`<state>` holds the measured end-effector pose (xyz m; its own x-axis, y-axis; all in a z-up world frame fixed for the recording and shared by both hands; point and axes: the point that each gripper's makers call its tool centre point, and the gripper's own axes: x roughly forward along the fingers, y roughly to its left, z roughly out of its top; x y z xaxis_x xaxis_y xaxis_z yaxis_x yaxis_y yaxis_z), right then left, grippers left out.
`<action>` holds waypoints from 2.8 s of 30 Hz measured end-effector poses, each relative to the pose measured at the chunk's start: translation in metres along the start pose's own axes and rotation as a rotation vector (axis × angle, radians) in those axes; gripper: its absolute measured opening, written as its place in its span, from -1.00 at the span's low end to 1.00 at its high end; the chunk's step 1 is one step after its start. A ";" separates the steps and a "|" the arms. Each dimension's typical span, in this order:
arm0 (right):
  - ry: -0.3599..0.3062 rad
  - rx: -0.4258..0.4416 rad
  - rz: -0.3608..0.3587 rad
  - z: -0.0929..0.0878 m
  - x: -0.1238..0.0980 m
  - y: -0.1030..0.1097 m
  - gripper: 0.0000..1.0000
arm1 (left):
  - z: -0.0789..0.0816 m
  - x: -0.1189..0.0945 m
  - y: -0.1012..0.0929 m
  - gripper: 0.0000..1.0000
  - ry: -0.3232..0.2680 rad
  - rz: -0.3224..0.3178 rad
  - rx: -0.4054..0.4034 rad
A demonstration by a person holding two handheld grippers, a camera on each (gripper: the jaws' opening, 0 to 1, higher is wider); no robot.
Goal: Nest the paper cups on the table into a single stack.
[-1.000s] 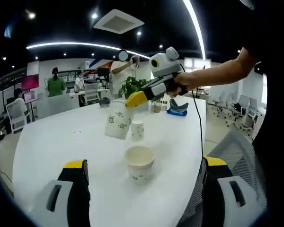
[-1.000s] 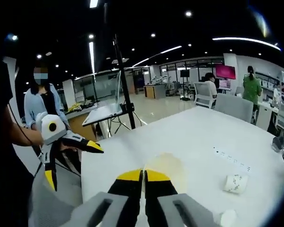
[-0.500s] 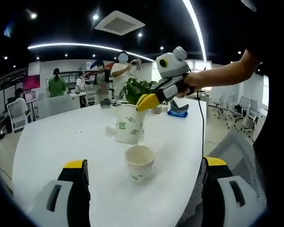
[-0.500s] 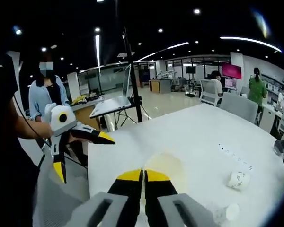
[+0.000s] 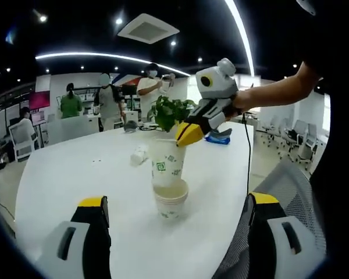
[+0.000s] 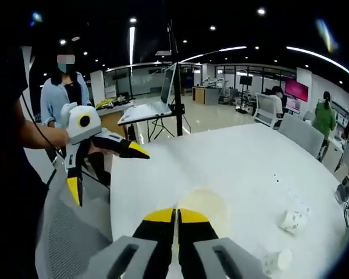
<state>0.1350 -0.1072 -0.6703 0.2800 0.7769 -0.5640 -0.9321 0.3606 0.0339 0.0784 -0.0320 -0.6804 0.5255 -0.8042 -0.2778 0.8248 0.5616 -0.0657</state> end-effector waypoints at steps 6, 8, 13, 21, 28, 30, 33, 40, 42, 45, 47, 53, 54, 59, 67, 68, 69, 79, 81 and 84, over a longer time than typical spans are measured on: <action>0.052 -0.046 0.004 -0.009 0.007 0.003 -1.00 | -0.001 -0.001 0.001 0.98 -0.002 0.004 -0.004; 0.064 -0.049 0.010 -0.013 0.011 0.005 -1.00 | -0.001 -0.002 0.003 0.98 -0.004 0.007 -0.006; 0.090 -0.054 0.019 -0.021 0.021 0.006 -1.00 | 0.000 -0.004 0.005 0.98 -0.006 0.014 -0.005; 0.109 -0.033 0.040 -0.033 0.035 0.011 -1.00 | -0.001 -0.007 0.007 0.98 -0.005 0.022 -0.005; 0.123 0.004 0.064 -0.046 0.051 0.018 -1.00 | -0.001 -0.008 0.005 0.98 -0.004 0.025 -0.009; 0.126 0.011 0.068 -0.049 0.055 0.019 -1.00 | -0.001 -0.009 0.005 0.98 -0.005 0.026 -0.010; 0.135 0.023 0.077 -0.054 0.061 0.022 -1.00 | -0.003 -0.009 0.004 0.98 0.000 0.024 -0.010; 0.145 0.043 0.084 -0.061 0.068 0.023 -1.00 | -0.004 -0.009 0.004 0.98 0.006 0.020 -0.011; 0.149 0.041 0.086 -0.064 0.069 0.023 -1.00 | -0.004 -0.009 0.004 0.98 0.006 0.019 -0.012; 0.143 0.036 0.085 -0.064 0.069 0.023 -1.00 | -0.004 -0.009 0.004 0.98 0.007 0.018 -0.011; 0.138 0.034 0.086 -0.064 0.069 0.024 -1.00 | -0.004 -0.009 0.004 0.98 0.008 0.016 -0.011; 0.124 0.018 0.085 -0.062 0.068 0.025 -0.93 | -0.002 -0.008 0.002 0.98 0.010 0.011 -0.007; 0.121 0.013 0.084 -0.060 0.066 0.025 -0.92 | -0.001 -0.008 0.001 0.98 0.010 0.010 -0.004; 0.097 0.012 0.073 -0.053 0.058 0.022 -0.88 | -0.001 -0.008 0.003 0.98 0.010 0.008 -0.002; 0.050 0.018 0.033 -0.040 0.036 0.010 -0.85 | 0.000 -0.005 0.003 0.98 0.010 0.006 0.003; 0.046 0.017 0.024 -0.038 0.032 0.007 -0.85 | 0.000 -0.005 0.003 0.98 0.009 0.007 0.002; 0.043 0.016 0.013 -0.038 0.030 0.003 -0.85 | 0.000 -0.005 0.003 0.98 0.009 0.007 0.001; 0.036 0.056 -0.126 -0.047 -0.003 -0.056 -0.75 | 0.001 -0.003 0.006 0.98 0.007 0.012 -0.001; 0.042 0.064 -0.163 -0.053 -0.009 -0.071 -0.72 | 0.001 -0.003 0.007 0.98 0.006 0.015 -0.002; 0.051 0.087 -0.196 -0.061 -0.016 -0.088 -0.65 | 0.002 -0.003 0.009 0.98 0.005 0.020 -0.002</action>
<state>0.1991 -0.1826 -0.7148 0.4394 0.6615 -0.6078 -0.8371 0.5469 -0.0101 0.0848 -0.0251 -0.6784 0.5409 -0.7917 -0.2839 0.8136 0.5781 -0.0623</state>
